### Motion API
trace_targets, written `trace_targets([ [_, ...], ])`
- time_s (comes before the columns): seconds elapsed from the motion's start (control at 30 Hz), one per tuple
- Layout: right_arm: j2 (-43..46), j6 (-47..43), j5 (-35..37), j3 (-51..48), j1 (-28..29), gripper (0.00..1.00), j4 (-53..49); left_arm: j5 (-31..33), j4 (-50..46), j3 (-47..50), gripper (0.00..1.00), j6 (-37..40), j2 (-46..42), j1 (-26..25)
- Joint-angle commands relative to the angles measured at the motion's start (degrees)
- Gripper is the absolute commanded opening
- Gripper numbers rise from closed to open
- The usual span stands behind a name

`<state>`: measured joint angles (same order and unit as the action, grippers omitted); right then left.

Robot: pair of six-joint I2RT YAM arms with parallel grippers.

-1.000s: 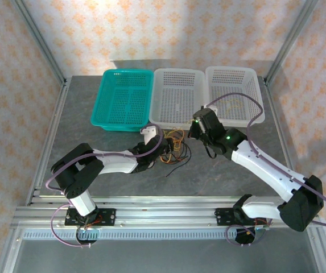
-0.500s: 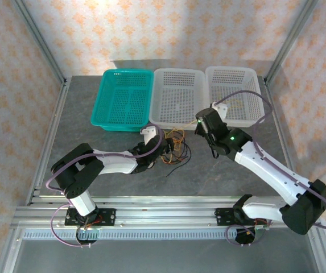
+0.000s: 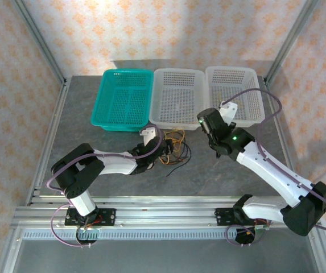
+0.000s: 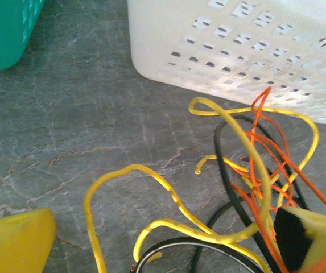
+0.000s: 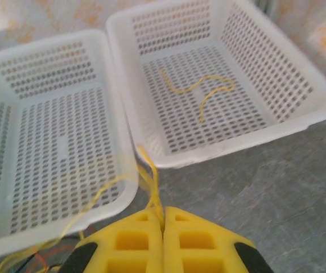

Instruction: Untangle the cables

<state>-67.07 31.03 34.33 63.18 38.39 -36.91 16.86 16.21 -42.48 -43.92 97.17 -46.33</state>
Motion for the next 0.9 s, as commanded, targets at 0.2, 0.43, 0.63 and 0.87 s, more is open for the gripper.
trace_targets([
  [0.2, 1.8, -0.1, 10.3, 3.7, -1.2, 0.00, -0.4, 2.4, -5.5, 2.0, 1.00, -0.3, 1.6, 0.9],
  [0.43, 4.6, -1.6, 5.6, 1.1, -1.2, 0.00, 4.7, -0.7, -2.4, 1.4, 1.00, 3.2, 0.8, 0.5],
  [0.63, 7.1, -2.8, 3.7, -0.7, -1.2, 0.00, 7.6, -8.2, 3.6, 1.2, 1.00, 8.5, -2.3, -0.2],
  [0.87, 7.1, -3.1, 3.5, -1.0, -1.2, 0.00, 8.3, -9.5, 2.6, -0.5, 1.00, 9.7, -4.6, -0.9],
])
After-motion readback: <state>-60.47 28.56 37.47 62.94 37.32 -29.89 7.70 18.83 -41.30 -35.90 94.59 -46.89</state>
